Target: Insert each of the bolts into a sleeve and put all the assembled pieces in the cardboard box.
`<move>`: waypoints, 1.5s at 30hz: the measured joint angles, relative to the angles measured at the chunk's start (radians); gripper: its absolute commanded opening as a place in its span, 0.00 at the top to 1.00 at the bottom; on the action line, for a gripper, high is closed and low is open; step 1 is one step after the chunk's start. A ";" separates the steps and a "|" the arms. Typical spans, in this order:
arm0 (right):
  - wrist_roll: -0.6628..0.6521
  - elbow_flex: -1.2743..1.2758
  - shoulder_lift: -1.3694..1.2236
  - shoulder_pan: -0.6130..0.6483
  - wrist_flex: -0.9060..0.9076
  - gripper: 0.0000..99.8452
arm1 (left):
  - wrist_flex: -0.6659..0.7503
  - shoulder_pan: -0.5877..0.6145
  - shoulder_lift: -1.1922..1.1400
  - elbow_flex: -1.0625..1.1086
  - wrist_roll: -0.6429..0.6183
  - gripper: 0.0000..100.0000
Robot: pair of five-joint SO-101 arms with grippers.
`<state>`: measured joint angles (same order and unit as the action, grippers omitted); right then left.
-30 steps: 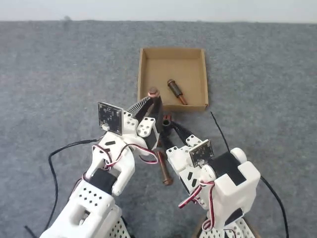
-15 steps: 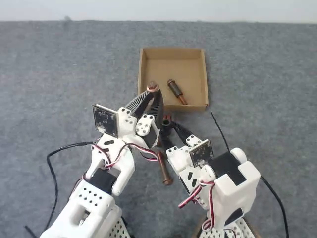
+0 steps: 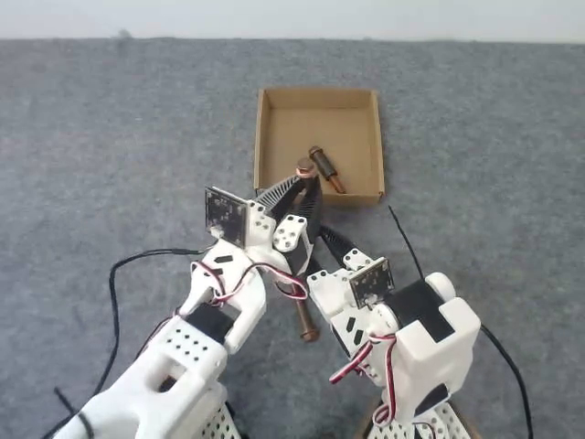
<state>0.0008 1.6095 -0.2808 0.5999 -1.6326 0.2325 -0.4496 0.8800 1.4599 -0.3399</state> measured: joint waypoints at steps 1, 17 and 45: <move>0.000 0.000 0.000 -0.005 0.000 0.99 | 0.008 -0.002 -0.002 0.000 0.000 0.99; 0.000 0.000 0.000 -0.026 -0.018 0.99 | 0.018 -0.002 -0.002 0.025 0.000 0.99; 0.000 0.000 0.000 -0.043 -0.018 0.99 | 0.018 -0.011 -0.008 0.049 0.000 0.99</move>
<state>0.0008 1.6095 -0.2808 0.5570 -1.6510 0.2509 -0.4603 0.8723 1.5090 -0.3399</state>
